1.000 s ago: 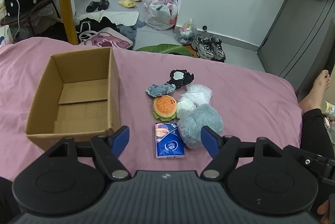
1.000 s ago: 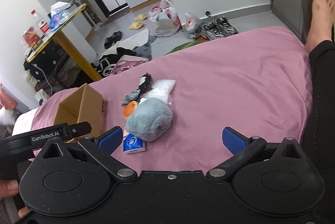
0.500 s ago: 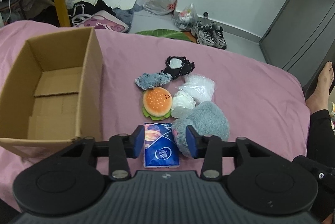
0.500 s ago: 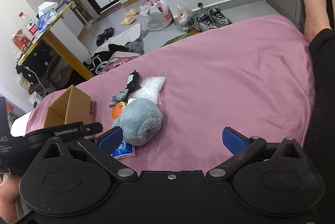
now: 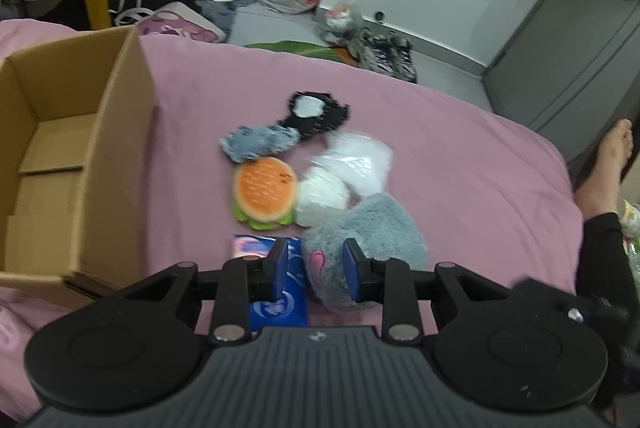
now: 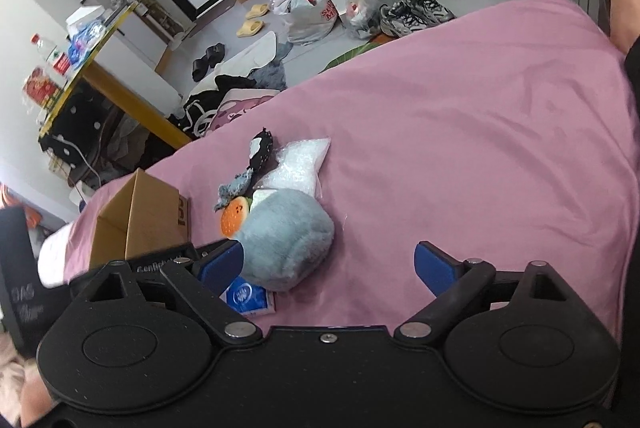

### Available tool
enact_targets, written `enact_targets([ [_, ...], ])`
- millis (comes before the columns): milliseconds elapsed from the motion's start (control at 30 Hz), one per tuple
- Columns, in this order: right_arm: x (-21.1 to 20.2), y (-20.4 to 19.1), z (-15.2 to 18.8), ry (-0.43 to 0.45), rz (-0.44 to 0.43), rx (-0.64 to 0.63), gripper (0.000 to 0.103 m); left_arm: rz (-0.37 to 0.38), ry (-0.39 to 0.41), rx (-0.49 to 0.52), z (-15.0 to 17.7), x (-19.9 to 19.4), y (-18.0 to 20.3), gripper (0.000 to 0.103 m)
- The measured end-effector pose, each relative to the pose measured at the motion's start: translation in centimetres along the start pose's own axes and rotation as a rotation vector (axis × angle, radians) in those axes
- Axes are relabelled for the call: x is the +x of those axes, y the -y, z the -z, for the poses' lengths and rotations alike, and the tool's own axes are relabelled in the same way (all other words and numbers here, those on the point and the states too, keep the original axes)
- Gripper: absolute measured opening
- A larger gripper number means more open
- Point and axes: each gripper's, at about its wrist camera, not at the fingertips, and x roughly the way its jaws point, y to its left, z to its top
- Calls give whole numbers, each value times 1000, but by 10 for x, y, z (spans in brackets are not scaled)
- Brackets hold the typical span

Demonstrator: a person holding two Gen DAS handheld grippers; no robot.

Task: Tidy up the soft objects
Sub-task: 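Move the left gripper to the grey plush mouse and close on it, then lift the grey plush mouse with the left gripper over the box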

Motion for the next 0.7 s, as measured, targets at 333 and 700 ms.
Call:
enact_targets([
  [333, 23, 12, -15, -43, -55, 110, 89, 119, -63, -17, 16, 7, 23, 29],
  [700, 66, 21, -8, -154, -46, 180, 57, 139, -105, -27, 27, 9, 26, 29],
])
